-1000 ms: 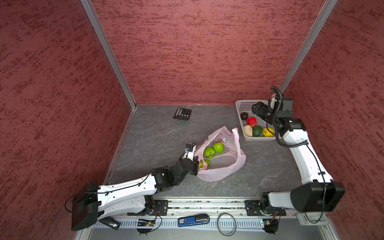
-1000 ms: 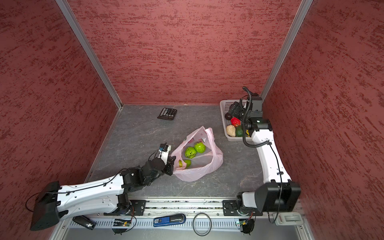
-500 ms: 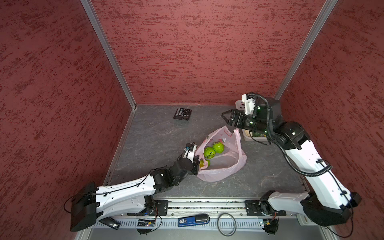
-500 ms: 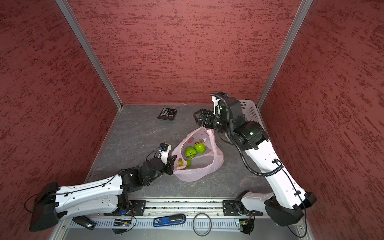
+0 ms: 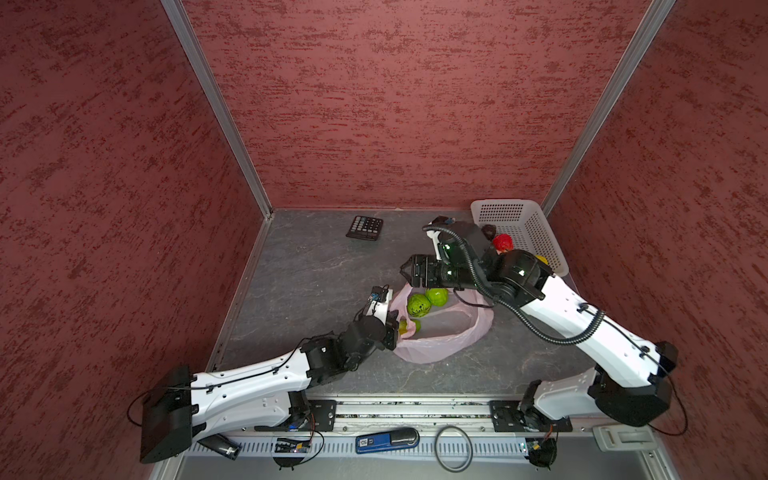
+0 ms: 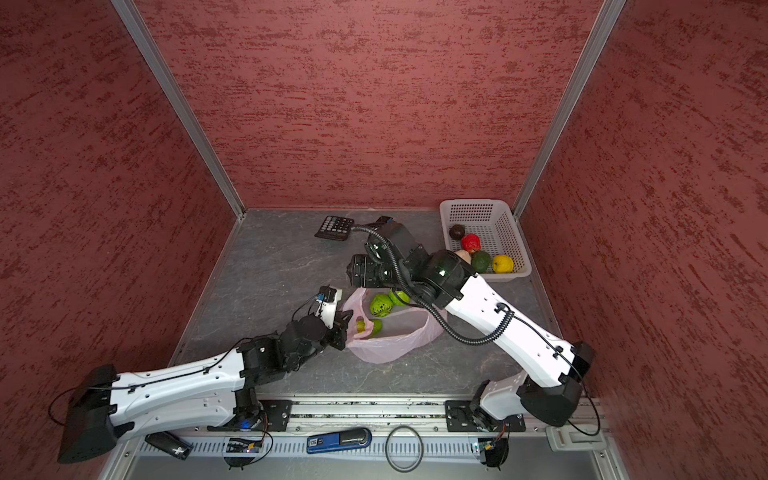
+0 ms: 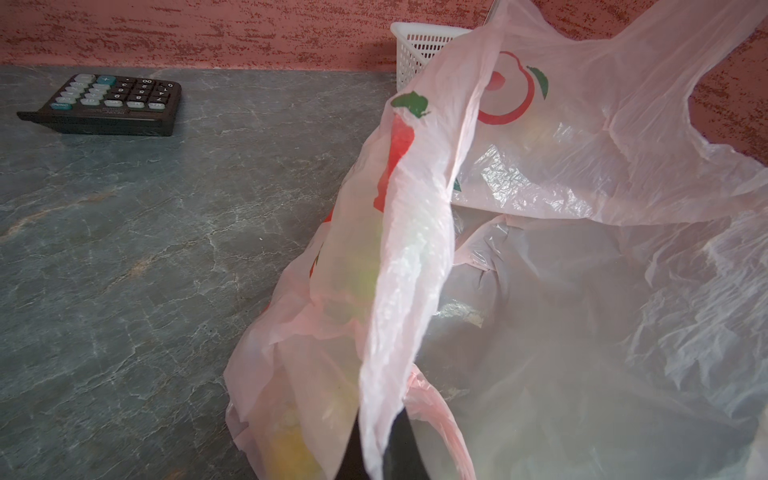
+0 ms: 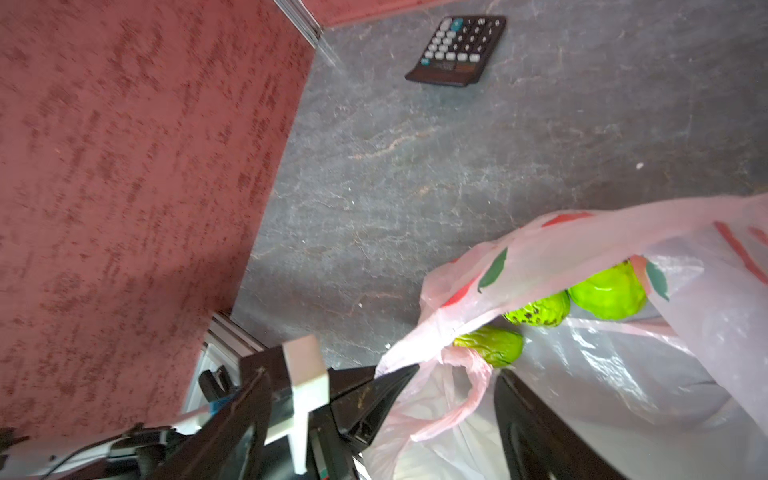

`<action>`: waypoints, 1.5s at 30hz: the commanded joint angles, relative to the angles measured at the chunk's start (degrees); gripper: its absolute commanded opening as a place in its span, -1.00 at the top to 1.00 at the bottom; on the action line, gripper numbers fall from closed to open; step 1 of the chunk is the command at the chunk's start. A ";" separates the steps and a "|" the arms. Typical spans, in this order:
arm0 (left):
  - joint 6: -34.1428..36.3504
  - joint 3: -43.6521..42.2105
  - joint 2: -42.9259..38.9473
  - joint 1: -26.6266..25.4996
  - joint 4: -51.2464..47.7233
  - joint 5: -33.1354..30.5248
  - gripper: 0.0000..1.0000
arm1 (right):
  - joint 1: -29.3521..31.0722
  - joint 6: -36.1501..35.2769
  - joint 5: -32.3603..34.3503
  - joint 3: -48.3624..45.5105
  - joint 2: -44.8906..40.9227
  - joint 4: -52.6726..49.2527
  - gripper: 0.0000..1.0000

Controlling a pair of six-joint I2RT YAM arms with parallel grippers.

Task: Untie the knot of the plastic bag and take out the fruit
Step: 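Move the right gripper back into the open pink bag, then reach down and grasp a green fruit with the right gripper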

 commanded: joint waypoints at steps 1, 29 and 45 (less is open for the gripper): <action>0.48 1.00 -0.93 -0.11 0.12 -0.98 1.00 | 1.46 0.05 5.11 -3.33 -0.50 -1.58 -0.68; -3.73 -2.29 -1.08 -3.21 -3.96 1.76 1.00 | 3.89 10.18 9.16 -47.31 -4.44 24.00 -0.65; -5.29 -3.18 1.19 -5.88 -3.21 -3.27 1.00 | -2.64 19.16 11.01 -46.19 1.12 39.41 -0.88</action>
